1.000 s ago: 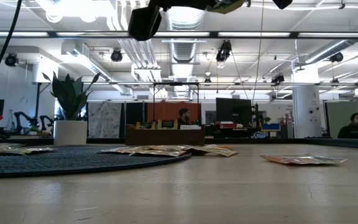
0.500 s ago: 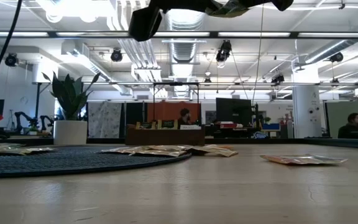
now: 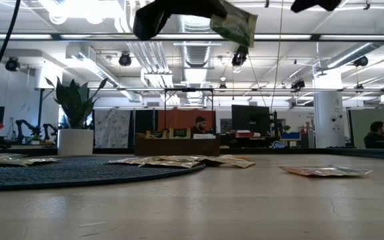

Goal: Pick & Place Tea
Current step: Put the yellow tea bag into the middle section of the wooden organizer

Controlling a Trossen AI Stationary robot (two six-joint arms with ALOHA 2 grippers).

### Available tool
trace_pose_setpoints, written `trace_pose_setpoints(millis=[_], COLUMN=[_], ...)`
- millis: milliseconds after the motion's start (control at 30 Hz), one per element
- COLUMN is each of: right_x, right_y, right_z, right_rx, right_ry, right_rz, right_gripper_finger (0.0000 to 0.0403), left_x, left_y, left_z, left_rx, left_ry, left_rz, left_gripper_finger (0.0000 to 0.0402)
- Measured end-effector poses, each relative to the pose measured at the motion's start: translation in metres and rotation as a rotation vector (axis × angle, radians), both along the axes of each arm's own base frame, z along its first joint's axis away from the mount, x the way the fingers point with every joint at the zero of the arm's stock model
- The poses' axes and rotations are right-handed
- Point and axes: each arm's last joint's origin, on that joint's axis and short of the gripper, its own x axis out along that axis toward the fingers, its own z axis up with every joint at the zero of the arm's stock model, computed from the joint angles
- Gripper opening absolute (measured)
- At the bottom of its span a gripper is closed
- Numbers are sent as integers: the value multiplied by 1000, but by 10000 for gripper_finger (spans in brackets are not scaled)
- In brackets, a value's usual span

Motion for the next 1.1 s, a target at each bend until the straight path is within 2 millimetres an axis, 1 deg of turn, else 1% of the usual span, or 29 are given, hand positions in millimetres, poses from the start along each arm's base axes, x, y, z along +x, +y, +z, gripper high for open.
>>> trace_pose_setpoints(millis=[100, 267, 467, 600, 700, 833, 1000, 1100], right_x=[3, 20, 37, 48, 58, 71, 78, 79], right_y=[-9, -19, -27, -37, -41, -42, -40, -42], right_z=[5, 7, 17, 22, 18, 10, 5, 4], right_rx=[7, -9, -4, 6, 26, 25, 39, 39], right_ry=[10, 45, 40, 43, 67, 107, 126, 127], right_rz=[32, 74, 123, 134, 162, 197, 230, 227], right_gripper_finger=[215, 215, 215, 215, 215, 215, 214, 204], left_x=[0, 1, 1, 1, 1, 1, 0, 0], left_y=[-4, -6, -6, -6, -6, -6, -5, -5], left_z=[0, 3, 3, 2, 2, 3, 2, 1], left_rx=[25, 46, 62, 81, 98, 120, 132, 134], left_ry=[1, -17, -14, -8, -5, -2, 6, 12], left_rz=[-38, -66, -72, -80, -84, -74, -67, -70], left_gripper_finger=[0, 0, 0, 0, 0, 0, 0, 0])
